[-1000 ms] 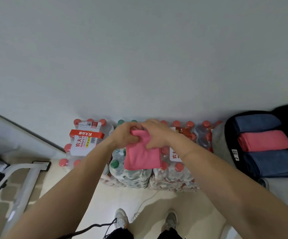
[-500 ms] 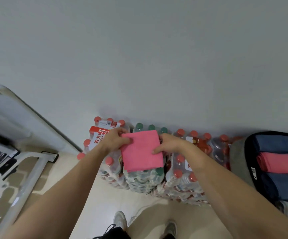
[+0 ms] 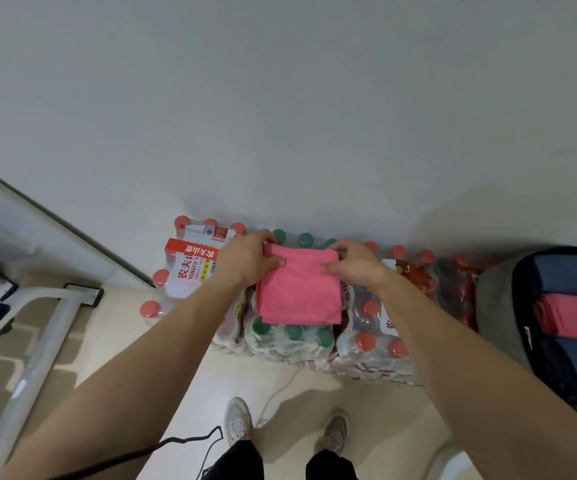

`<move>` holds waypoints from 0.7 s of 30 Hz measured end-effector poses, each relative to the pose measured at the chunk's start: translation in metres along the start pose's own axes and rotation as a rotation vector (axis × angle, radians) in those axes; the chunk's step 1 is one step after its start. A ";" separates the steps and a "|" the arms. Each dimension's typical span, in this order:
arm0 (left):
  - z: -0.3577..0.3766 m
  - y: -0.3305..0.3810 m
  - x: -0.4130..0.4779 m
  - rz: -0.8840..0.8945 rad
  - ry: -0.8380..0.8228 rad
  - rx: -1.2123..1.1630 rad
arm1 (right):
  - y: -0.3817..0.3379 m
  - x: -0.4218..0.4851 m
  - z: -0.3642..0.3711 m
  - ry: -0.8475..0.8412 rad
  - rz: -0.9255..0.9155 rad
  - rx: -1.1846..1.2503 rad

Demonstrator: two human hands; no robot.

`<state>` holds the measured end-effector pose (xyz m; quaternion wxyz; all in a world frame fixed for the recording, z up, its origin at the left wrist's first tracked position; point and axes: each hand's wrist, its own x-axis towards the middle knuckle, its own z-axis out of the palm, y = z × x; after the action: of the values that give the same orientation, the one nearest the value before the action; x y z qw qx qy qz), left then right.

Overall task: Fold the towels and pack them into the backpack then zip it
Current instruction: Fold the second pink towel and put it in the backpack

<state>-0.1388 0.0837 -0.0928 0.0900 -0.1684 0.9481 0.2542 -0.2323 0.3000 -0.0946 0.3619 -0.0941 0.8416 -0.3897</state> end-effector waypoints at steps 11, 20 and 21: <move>-0.001 0.017 -0.029 -0.306 -0.014 -0.869 | -0.014 -0.022 -0.006 -0.048 0.091 0.250; 0.015 0.002 -0.083 0.000 -0.015 -0.523 | 0.016 -0.067 0.014 0.046 -0.148 0.065; 0.018 0.002 -0.087 0.029 -0.019 -0.509 | 0.018 -0.069 0.016 0.080 -0.179 0.013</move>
<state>-0.0573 0.1182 -0.0847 0.0499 -0.1697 0.8551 0.4873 -0.1691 0.3335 -0.0778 0.2923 -0.1507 0.8411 -0.4294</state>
